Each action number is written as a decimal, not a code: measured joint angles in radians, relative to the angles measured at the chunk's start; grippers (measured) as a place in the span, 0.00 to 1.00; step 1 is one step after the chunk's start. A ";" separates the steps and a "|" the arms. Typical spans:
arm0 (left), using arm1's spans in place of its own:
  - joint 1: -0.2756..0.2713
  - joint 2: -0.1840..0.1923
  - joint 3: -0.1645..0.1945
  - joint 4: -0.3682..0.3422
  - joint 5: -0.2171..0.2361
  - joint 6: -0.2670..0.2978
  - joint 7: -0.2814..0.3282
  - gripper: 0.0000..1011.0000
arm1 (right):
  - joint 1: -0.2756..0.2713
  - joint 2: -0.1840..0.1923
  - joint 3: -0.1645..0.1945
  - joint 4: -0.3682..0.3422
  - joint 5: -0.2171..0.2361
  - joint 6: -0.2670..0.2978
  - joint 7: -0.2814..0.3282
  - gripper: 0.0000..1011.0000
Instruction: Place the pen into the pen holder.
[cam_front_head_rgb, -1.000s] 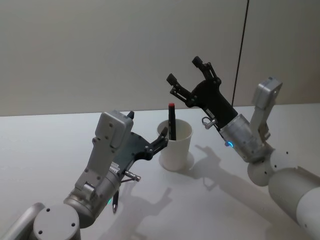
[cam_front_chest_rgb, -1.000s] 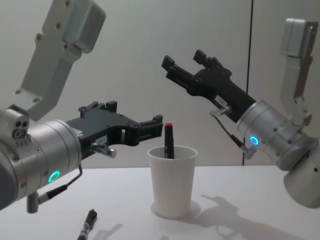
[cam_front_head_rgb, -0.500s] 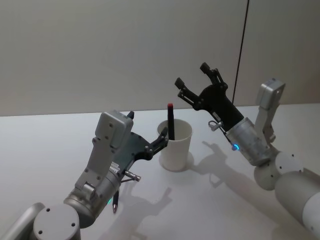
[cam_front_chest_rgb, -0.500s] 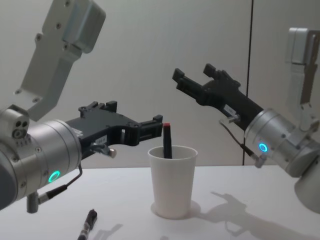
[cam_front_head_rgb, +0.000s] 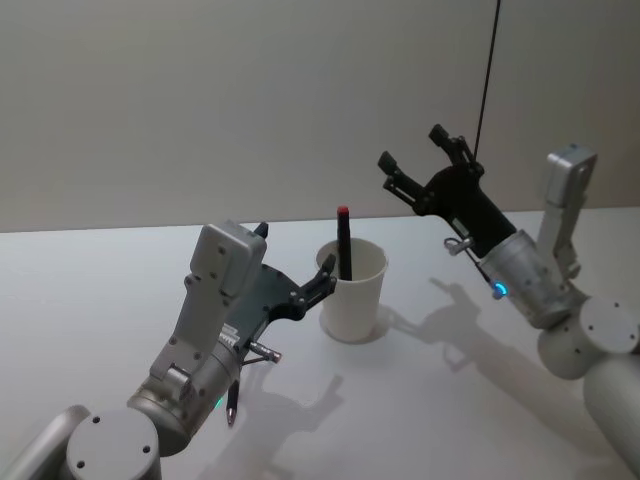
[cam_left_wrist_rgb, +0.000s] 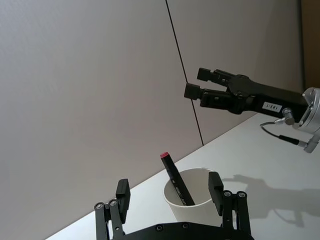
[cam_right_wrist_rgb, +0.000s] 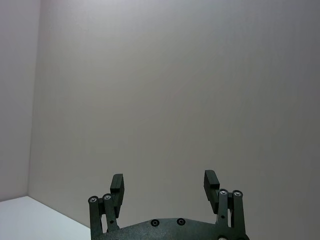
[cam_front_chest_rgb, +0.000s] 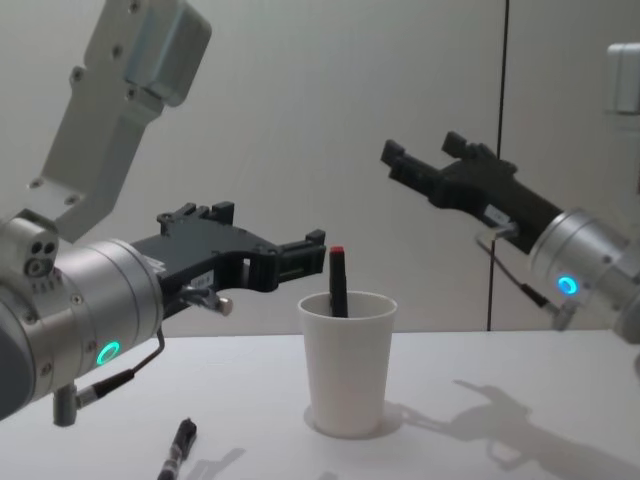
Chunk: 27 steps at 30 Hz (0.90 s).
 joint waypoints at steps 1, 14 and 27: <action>0.000 0.000 0.000 0.000 0.000 0.000 0.000 0.99 | -0.032 0.011 -0.001 -0.065 -0.009 0.031 -0.016 0.99; 0.000 0.000 0.000 0.000 0.000 0.000 0.000 0.99 | -0.196 0.075 0.002 -0.400 -0.070 0.230 -0.110 0.99; 0.000 0.000 0.000 0.000 0.000 0.000 0.000 0.99 | -0.325 0.145 0.035 -0.637 -0.101 0.430 -0.190 0.99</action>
